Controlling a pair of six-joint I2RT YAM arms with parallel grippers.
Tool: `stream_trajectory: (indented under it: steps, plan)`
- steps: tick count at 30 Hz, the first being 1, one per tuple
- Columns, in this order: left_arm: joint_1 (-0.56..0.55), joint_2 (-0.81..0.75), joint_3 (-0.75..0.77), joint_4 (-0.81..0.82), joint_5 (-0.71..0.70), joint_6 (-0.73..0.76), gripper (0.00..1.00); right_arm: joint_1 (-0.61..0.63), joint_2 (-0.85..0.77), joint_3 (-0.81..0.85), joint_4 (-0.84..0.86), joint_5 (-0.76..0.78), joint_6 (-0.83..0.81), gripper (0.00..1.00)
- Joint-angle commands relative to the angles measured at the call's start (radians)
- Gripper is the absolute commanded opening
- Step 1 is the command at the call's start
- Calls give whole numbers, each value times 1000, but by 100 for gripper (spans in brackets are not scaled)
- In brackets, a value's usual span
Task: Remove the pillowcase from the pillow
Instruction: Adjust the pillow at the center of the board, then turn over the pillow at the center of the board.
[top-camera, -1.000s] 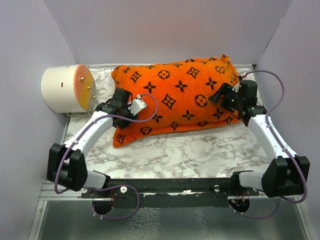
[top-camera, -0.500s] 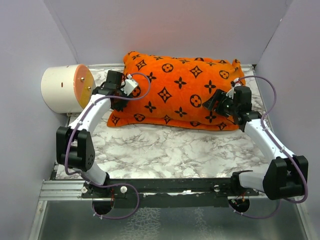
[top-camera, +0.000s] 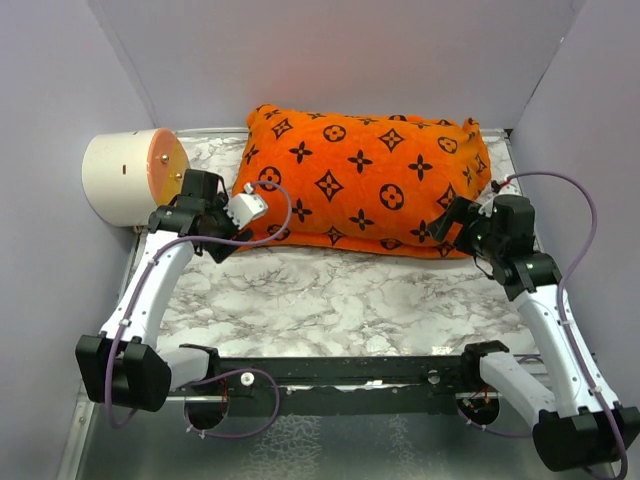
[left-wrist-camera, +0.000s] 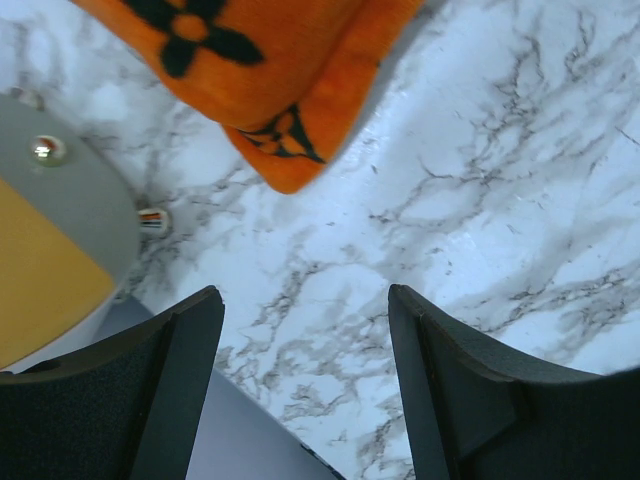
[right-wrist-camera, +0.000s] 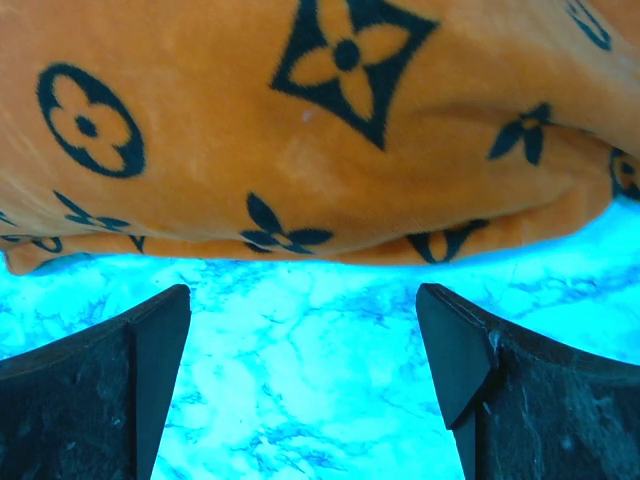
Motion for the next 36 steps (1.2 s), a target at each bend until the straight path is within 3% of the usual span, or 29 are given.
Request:
stream_trajectory:
  steps: [1, 8, 13, 19, 27, 30, 32, 36]
  plan:
    - [-1, -16, -108, -17, 55, 22, 70, 3, -57, -28, -117, 90, -3, 96]
    - [-1, -50, -263, 239, -41, 13, 69, 1, 6, -41, -83, 154, 56, 96]
    - [21, 70, -202, 342, -64, -34, 69, -26, 77, -64, 4, 165, 41, 96]
    - [40, 258, -153, 381, -52, -50, 70, -49, 209, -95, 189, 97, 36, 94]
    - [60, 398, -145, 442, 70, -91, 65, -49, 293, -182, 435, -79, 60, 83]
    - [61, 435, -110, 469, 135, -142, 57, -49, 284, -207, 492, -124, 60, 69]
    - [61, 452, -90, 514, 151, -198, 46, -49, 269, -212, 517, -135, 59, 56]
    - [61, 438, -60, 574, 154, -281, 6, -49, 234, -183, 508, -147, 42, 33]
